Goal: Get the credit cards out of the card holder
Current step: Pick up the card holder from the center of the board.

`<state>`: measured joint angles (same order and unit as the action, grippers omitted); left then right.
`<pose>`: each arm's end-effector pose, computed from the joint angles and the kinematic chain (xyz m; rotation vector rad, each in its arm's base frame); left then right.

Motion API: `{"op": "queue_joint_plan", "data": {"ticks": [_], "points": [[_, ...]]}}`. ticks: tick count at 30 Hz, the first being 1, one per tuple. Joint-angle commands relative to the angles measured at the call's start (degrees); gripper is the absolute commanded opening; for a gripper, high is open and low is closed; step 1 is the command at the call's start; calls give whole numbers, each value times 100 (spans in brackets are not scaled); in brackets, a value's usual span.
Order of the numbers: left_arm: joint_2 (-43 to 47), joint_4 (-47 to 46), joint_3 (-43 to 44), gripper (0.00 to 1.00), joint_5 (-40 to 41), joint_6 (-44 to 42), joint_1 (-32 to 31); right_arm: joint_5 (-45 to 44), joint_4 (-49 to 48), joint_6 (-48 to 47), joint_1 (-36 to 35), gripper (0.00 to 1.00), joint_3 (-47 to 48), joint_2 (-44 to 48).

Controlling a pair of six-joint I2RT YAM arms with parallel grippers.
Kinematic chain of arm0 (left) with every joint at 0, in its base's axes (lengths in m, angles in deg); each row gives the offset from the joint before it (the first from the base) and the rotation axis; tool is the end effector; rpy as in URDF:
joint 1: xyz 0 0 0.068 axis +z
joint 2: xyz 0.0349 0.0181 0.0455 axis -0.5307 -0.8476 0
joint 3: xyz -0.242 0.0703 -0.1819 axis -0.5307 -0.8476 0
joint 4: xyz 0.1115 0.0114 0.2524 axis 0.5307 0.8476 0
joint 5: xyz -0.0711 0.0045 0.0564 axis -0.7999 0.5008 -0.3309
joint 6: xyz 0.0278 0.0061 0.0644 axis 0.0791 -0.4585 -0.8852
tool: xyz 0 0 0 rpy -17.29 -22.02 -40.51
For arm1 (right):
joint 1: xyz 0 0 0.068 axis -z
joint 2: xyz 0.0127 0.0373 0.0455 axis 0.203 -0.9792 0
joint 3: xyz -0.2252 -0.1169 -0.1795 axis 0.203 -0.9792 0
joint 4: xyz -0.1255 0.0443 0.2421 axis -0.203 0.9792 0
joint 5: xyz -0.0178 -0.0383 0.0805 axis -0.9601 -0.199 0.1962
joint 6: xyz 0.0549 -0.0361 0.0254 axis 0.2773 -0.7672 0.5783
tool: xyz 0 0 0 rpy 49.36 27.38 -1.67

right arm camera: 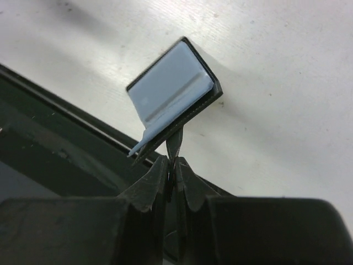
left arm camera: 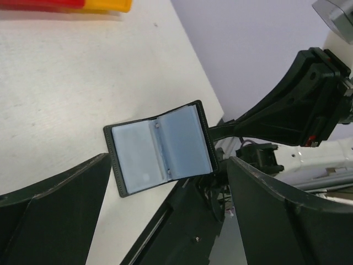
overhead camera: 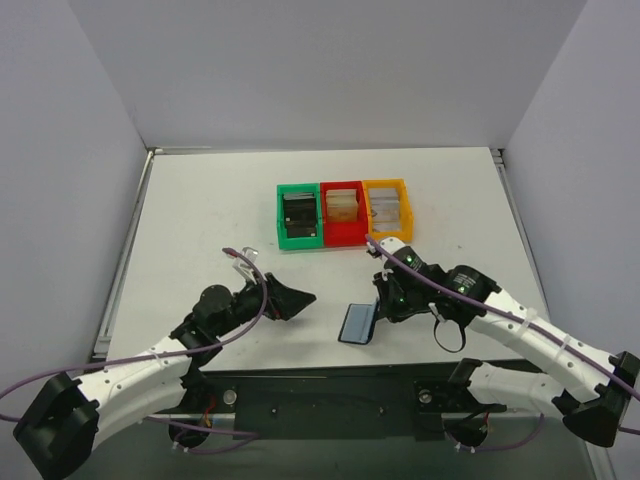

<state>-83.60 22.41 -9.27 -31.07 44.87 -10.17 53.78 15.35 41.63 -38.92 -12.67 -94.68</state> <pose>0.1331 -0.1355 0.2196 -0.0210 1.8806 -1.3684 0.1399 0.1707 0.3166 -0.6143 2.3445 0.6021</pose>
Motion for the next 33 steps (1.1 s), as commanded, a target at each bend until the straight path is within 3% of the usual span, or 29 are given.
{"op": "queue_joint_plan", "data": {"ticks": [1,5,11,17,26,33], "points": [[-407,-1913,81,97,-924,3,21,621,654,-505,-166,0,728,185],[-803,-2590,231,97,-1566,126,29,658,1040,-620,-420,0,1238,203],[-892,-2680,398,96,-1681,12,29,579,1357,-673,-728,0,1662,264],[-997,-2749,381,95,-1751,20,29,1061,1375,-743,-755,0,1934,510],[-1655,-4611,275,94,-2111,407,-146,2730,849,-709,-852,0,2461,897],[-2025,-5606,310,94,-2217,416,-331,2987,786,-673,-1124,0,2699,810]]}}
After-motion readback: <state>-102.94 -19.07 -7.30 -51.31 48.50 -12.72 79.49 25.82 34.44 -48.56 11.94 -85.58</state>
